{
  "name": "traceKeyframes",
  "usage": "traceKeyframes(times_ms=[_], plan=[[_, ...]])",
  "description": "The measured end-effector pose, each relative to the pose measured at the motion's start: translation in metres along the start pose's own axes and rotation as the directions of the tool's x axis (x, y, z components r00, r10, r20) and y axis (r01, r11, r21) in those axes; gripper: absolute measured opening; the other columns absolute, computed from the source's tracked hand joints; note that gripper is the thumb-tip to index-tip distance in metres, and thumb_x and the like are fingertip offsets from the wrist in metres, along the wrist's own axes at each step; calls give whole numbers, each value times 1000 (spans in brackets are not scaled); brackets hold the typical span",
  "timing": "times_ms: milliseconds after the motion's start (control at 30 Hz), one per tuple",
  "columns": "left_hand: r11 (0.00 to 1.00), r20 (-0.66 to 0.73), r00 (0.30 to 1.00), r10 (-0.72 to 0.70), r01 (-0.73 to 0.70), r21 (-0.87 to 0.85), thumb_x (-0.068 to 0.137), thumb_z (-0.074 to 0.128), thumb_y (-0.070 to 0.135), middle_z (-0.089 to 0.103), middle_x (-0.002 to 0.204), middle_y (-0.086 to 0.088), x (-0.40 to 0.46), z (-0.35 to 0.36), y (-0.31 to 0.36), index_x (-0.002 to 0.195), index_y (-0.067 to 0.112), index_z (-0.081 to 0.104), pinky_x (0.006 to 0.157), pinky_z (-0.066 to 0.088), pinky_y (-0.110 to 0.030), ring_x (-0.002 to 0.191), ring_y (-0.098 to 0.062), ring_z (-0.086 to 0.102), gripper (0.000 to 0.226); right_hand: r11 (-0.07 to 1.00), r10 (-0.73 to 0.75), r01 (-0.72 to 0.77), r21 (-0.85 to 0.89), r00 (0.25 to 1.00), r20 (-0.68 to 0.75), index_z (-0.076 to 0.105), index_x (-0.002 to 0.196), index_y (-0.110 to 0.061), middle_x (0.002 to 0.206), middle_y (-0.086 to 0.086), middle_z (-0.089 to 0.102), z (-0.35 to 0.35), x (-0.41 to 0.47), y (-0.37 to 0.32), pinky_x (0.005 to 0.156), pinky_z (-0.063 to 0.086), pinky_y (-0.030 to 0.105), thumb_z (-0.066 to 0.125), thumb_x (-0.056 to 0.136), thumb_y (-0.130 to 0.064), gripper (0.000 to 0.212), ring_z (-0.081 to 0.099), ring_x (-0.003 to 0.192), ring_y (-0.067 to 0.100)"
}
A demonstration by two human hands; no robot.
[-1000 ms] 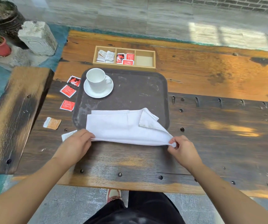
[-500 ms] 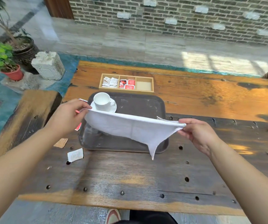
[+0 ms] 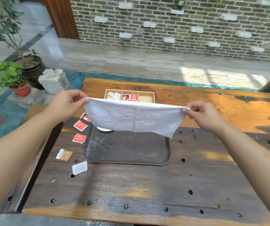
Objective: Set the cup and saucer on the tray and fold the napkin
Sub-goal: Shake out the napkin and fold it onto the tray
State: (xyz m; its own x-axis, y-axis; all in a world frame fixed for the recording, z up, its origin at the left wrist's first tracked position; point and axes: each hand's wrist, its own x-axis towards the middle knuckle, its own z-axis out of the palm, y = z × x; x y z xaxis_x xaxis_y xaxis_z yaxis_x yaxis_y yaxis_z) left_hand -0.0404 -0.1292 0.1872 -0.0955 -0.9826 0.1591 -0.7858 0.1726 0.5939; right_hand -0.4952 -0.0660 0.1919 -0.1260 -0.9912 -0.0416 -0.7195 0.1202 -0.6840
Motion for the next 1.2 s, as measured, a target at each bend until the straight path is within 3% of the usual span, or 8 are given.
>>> traceKeyframes(times_ms=[167, 300, 433, 700, 967, 1033, 1100, 1200], plan=[[769, 213, 940, -267, 341, -541, 85, 69, 23, 74, 88, -7, 7, 2, 14, 74, 20, 74, 77, 60, -35, 82, -20, 70, 13, 930, 106, -91, 355, 994, -24, 62, 72, -11, 75, 6, 70, 2, 9, -20, 67, 62, 36, 64, 93, -32, 31, 68, 72, 21], [636, 317, 888, -333, 460, -620, 85, 67, 19, 73, 89, -17, 6, 16, 39, 82, 12, 70, 63, 59, -32, 72, -22, 71, 8, 939, 117, -73, 337, 987, -112, 63, 66, -18, 77, 17, 74, 16, 8, -46, 65, 63, 49, 65, 92, -33, 30, 73, 68, 32], [584, 375, 870, -321, 494, -644, 86, 68, 17, 69, 67, -4, -5, 38, 75, 80, 11, 66, 55, 57, -28, 58, -16, 66, 8, 956, 81, -42, 291, 989, -124, 68, 68, -18, 78, 17, 74, 40, 4, -71, 73, 59, 56, 67, 89, -36, 28, 72, 76, 36], [448, 426, 854, -299, 520, -727, 88, 68, 12, 67, 72, -6, -29, 76, 131, 84, 10, 61, 68, 62, -33, 68, -22, 69, 8, 970, -63, 78, 232, 995, -72, 78, 80, -14, 72, 8, 74, 87, -16, -104, 71, 58, 52, 70, 87, -33, 21, 69, 72, 33], [356, 420, 876, -237, 481, -801, 90, 56, 13, 77, 83, -5, -41, 85, 136, 97, 7, 72, 77, 60, -32, 86, -25, 74, 18, 940, -198, 179, 290, 979, 38, 74, 87, -27, 68, -12, 69, 101, -35, -111, 58, 44, 12, 73, 84, -29, 4, 59, 60, -3], [419, 435, 874, -216, 486, -767, 90, 54, 12, 77, 87, -7, -42, 82, 131, 94, 8, 73, 72, 61, -29, 84, -24, 74, 21, 947, -217, 209, 244, 976, 8, 72, 87, -26, 64, -13, 63, 103, -35, -105, 57, 42, 14, 71, 83, -18, 9, 56, 58, -1], [625, 349, 916, -199, 392, -675, 88, 54, 12, 75, 86, -2, -39, 78, 120, 91, 14, 74, 65, 57, -20, 79, -15, 72, 20, 958, -210, 207, 196, 978, -7, 73, 88, -22, 61, -9, 53, 103, -33, -100, 55, 37, 24, 66, 85, -14, 11, 44, 55, 5], [966, 84, 995, 55, -32, -255, 77, 68, 20, 62, 102, 7, -28, 71, 92, 110, 29, 64, 78, 44, -17, 90, -4, 56, 34, 949, -208, 194, 248, 978, 31, 72, 88, -21, 55, -13, 50, 101, -29, -94, 56, 34, 24, 64, 86, -10, 14, 41, 54, 3]])
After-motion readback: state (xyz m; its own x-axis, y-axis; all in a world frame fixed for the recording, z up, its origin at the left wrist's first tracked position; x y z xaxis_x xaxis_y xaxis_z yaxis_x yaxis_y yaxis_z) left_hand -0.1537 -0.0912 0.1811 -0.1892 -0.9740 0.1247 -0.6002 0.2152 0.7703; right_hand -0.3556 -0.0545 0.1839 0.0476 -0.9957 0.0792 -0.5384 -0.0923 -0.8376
